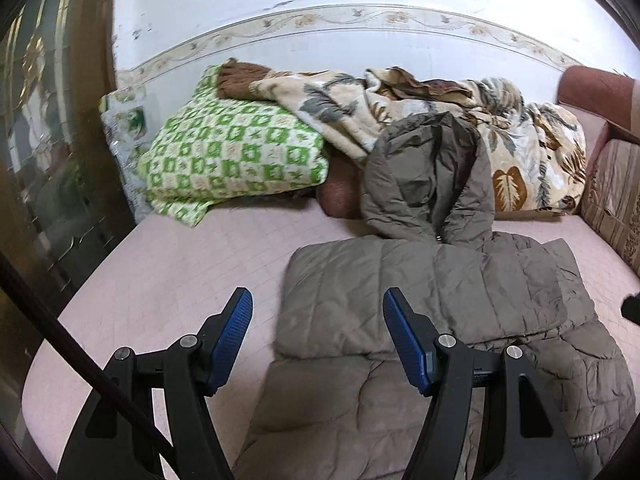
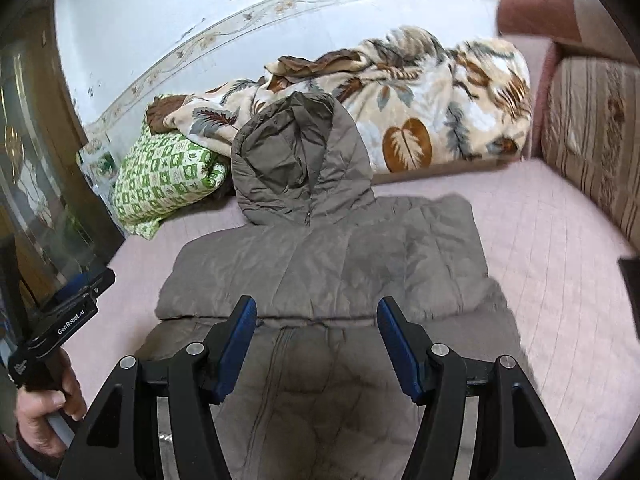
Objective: Fold large clothes
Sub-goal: 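Grasp the jacket hood with the right gripper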
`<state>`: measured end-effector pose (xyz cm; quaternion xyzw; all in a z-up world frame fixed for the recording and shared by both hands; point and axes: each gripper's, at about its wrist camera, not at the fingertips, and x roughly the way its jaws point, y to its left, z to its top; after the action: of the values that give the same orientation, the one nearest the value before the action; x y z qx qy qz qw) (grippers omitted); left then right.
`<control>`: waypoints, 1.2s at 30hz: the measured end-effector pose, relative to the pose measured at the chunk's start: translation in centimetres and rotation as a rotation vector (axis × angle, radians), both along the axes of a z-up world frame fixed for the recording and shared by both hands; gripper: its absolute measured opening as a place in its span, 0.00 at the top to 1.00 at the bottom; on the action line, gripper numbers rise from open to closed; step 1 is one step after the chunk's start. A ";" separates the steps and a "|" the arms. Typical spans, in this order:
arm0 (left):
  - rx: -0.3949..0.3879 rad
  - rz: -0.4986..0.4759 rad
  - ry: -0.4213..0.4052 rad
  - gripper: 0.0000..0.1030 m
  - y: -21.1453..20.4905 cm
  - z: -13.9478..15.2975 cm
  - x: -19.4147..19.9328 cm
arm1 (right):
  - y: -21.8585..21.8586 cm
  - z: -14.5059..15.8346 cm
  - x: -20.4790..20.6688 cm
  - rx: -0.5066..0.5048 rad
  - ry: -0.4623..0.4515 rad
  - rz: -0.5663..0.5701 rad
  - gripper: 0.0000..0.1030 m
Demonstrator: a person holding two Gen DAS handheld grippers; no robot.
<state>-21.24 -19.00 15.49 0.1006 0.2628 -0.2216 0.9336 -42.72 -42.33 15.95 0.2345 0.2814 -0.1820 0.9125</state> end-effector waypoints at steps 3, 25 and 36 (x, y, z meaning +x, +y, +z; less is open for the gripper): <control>-0.055 -0.021 0.065 0.35 0.7 0.0 -0.5 | 0.3 -0.8 -1.3 0.031 0.012 -0.009 0.35; -0.024 -0.130 0.048 0.33 -0.5 -1.4 -5.5 | 3.4 2.4 -10.2 0.038 0.001 0.019 0.35; -0.056 -0.056 0.173 0.29 -3.7 -3.3 4.4 | -2.1 11.0 -0.9 -0.032 0.022 0.130 0.28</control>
<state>-16.88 -22.70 12.18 0.0625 0.3331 -0.2628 0.9034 -43.59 -44.41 26.95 0.1991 0.3032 -0.1291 0.9229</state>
